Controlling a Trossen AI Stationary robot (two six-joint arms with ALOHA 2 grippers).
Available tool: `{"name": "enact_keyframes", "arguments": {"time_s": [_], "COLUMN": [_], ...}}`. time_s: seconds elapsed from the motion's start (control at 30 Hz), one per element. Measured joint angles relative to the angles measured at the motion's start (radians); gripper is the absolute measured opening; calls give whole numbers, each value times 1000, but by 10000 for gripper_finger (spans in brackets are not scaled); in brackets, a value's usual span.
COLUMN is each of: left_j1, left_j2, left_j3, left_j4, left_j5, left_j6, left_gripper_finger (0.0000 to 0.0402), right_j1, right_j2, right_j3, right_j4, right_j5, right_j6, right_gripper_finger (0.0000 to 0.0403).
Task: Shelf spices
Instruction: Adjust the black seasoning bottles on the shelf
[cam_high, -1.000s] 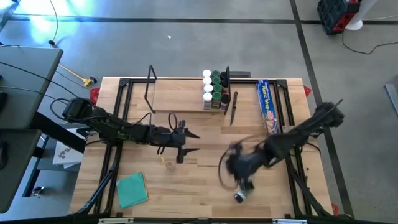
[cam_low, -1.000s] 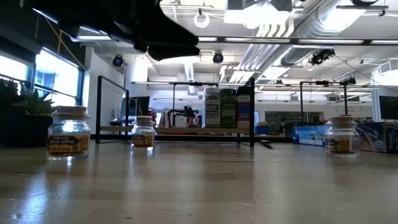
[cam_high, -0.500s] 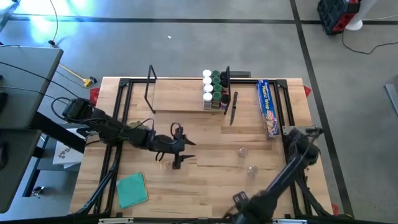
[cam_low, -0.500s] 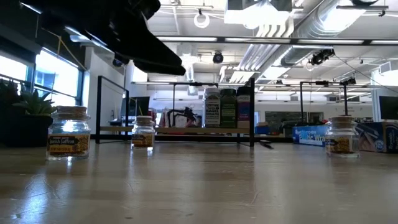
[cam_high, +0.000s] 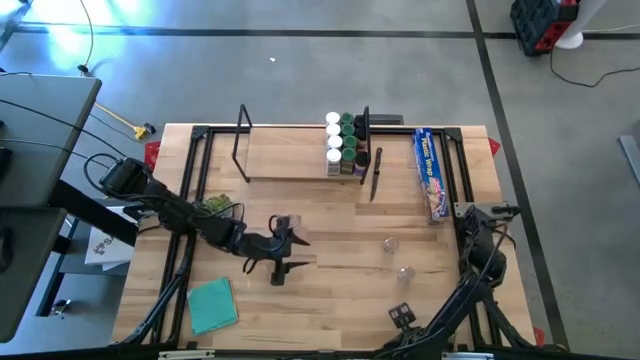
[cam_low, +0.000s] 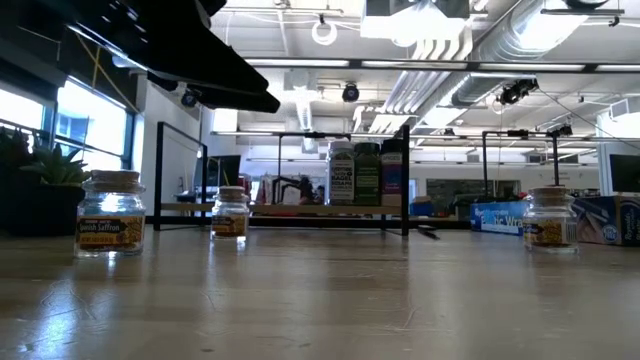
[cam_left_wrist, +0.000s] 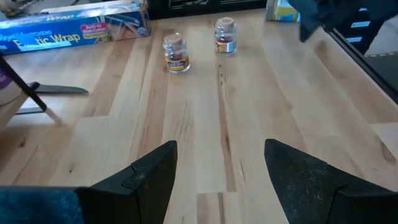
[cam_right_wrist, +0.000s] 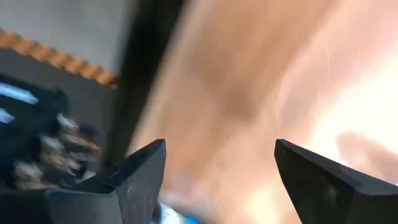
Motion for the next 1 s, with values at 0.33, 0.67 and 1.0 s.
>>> {"name": "enact_keyframes", "arguments": {"time_s": [0.33, 0.67, 1.0], "left_j1": [-15, -23, -38], "left_j2": [0, 0, 0], "left_j3": [0, 0, 0], "left_j4": [-4, -9, -10], "left_j5": [-16, -31, -35], "left_j6": [-18, -7, -10], "left_gripper_finger": [239, 239, 239], "right_j1": [-6, 58, -92], "right_j2": [-97, -99, -100], "right_j3": [0, -96, -269], "right_j4": [-200, -200, -180], "right_j5": [-272, -536, -388], "right_j6": [284, 404, 316], "right_gripper_finger": [291, 227, 186]}}
